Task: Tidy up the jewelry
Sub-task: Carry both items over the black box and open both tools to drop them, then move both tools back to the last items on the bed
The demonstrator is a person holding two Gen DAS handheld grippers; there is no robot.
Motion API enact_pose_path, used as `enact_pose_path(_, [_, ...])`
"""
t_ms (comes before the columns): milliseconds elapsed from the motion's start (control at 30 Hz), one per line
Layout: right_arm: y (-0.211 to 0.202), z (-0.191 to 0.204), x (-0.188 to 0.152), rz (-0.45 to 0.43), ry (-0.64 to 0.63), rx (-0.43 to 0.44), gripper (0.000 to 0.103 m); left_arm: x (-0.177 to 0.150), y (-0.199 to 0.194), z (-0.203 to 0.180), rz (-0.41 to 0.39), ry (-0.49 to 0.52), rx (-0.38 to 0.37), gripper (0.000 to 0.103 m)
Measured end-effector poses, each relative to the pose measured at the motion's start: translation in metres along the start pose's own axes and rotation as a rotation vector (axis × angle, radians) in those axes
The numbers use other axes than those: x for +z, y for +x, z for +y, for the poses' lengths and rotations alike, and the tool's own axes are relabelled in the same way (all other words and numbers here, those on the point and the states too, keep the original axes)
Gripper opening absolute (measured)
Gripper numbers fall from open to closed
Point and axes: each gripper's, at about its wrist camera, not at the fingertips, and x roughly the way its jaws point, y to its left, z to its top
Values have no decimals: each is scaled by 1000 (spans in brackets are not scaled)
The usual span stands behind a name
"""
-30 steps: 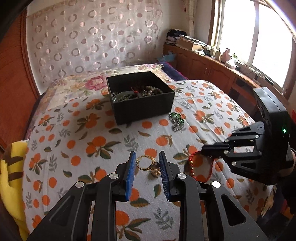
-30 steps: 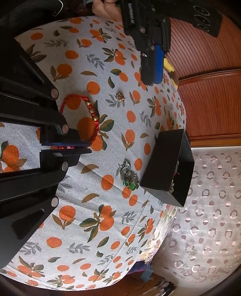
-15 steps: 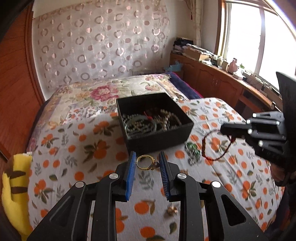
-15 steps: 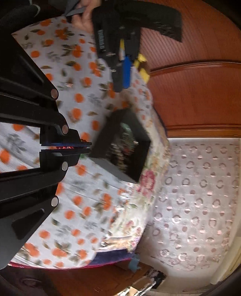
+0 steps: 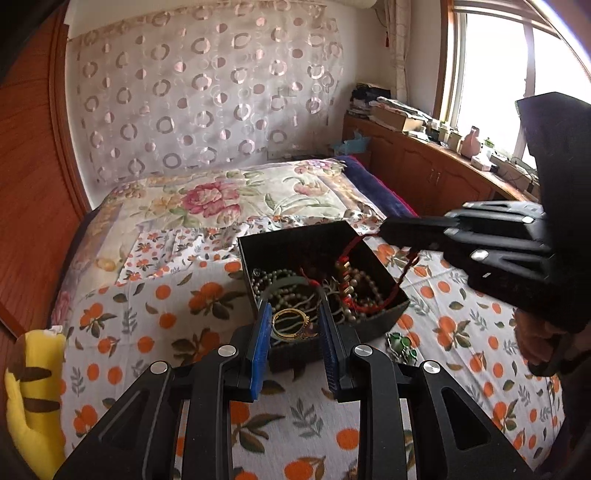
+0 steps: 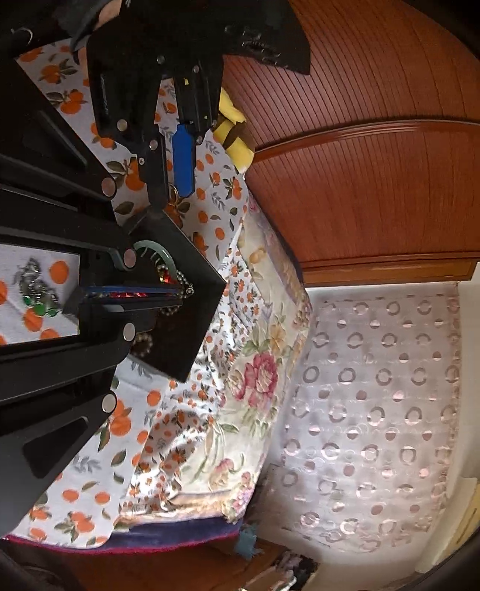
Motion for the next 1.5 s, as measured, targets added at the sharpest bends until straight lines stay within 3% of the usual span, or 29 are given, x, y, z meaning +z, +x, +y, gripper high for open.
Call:
enact_pose_path(167, [14,-9,-8,15,22,-23,6,6,10,0,3,4,-2,24])
enact_pose_path(233, [12,-14,-12,4,39,-25,23,9,15,0,5,4,-3,24])
enact_pose_path(300, [8,-17,-13,-8,51,-23,26,12,19,-1,6,7,-4,24])
enact_pose_path(667, [-13,-35,-56,31,86,-98,26,29,45,-7,15,30,-2,24])
enact_pose_path(1033, [8,-18,-96,162,76,-60,26,38,68,-11,37,38,2,25])
enact_pose_path(1133, [11,-13,-98,175,77,-56,26,38,69,-10,34,32,7,44])
enact_pose_path(1167, [13,-13,-99,178,78,-55,26,38,67,-10,28,31,4,46])
enact_pose_path(1500, [27,-12,-101,217,68,-87,26,19,34,-10,14,36,-6,52])
